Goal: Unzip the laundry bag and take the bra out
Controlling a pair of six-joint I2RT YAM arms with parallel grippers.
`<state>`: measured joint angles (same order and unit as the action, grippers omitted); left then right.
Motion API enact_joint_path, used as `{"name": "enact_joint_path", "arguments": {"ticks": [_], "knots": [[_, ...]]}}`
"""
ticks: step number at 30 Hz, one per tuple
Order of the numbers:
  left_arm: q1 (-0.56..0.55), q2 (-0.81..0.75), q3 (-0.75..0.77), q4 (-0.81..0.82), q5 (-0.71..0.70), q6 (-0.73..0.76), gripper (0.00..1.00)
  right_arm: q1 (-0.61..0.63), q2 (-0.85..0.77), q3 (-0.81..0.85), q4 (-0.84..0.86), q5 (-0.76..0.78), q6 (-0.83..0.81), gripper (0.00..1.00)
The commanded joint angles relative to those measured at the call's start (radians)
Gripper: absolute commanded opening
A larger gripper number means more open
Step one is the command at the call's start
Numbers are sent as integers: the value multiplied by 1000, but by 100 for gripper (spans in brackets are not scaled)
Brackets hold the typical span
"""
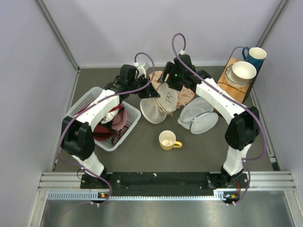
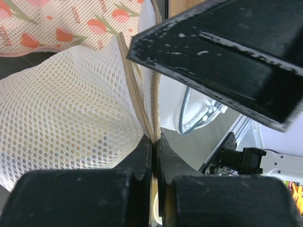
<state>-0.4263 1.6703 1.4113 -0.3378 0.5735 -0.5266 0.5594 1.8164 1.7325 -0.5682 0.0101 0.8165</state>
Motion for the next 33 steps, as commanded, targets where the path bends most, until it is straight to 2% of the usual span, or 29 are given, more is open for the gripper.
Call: {"name": "enact_joint_path", "arguments": {"ticks": [1,2,3,4,5,9,10,12,13,15,18,27,31,32,33], "knots": [[-11,-55,25,20,-20,34,0,11,21,33,7,11,15,60],[-11,-57,25,17,-24,36,0,13,17,13,8,17,18,52],[-11,-58,25,13,-26,43,0,14,9,7,11,28,18,24],[-11,-61,26,8,-29,48,0,13,-8,3,13,36,15,6],[-9,-64,26,-3,-37,50,0,13,-17,-8,14,56,12,0],[-9,-67,43,-39,-24,33,2,11,-61,-30,37,65,-63,0],[-9,-69,64,-58,-21,27,19,11,-84,-40,68,54,-86,0],[-9,-95,69,-78,-11,16,42,8,-112,-74,97,21,-149,0],[-9,-109,64,-84,-14,17,72,8,-127,-91,144,-1,-166,0],[-3,-148,54,-92,-26,19,86,7,-176,-146,198,-34,-207,0],[24,-181,44,-87,9,2,92,4,-222,-185,249,-68,-240,0],[138,-286,17,-127,17,-16,91,-13,-316,-248,329,-180,-237,0],[193,-357,57,-262,-142,49,90,-19,-350,-278,337,-197,-231,0],[201,-386,64,-318,-255,80,90,-21,-358,-284,340,-199,-234,0],[202,-397,86,-345,-297,98,89,-19,-362,-292,343,-196,-232,0]]}}
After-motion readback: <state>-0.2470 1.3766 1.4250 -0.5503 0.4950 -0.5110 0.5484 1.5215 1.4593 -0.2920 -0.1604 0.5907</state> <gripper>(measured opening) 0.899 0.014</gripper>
